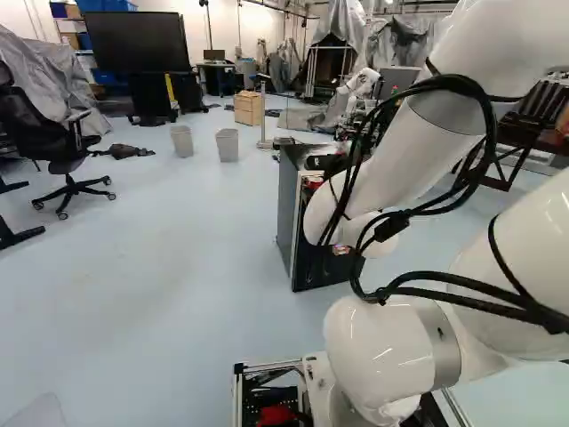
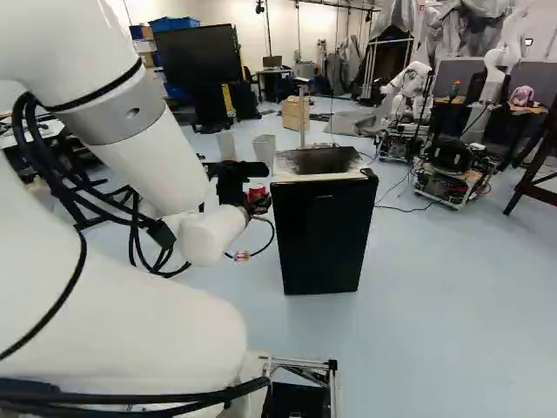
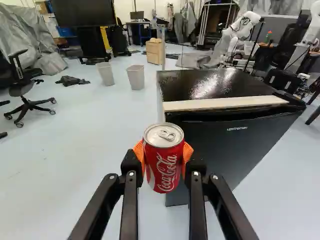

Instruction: Grab a drink from the fridge

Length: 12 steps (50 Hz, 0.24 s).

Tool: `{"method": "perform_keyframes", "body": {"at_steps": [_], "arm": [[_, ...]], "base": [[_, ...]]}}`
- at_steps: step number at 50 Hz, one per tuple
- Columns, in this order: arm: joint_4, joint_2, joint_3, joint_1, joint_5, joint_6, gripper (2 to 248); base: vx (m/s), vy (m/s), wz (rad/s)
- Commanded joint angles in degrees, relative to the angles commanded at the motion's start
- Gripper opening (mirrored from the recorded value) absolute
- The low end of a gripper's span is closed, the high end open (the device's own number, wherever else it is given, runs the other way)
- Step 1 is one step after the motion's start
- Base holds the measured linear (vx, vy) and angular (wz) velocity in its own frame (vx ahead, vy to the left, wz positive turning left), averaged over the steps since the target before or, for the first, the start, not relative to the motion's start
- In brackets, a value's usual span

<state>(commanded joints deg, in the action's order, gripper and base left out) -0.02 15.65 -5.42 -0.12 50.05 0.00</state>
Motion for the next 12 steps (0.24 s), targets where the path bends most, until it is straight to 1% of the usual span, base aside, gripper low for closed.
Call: {"method": "perform_keyframes", "body": {"at_steps": [12], "arm": [[0.0,0.4,0.4,0.1,0.0,0.0,94]], "base": [[0.0,0.0,0.0]]}}
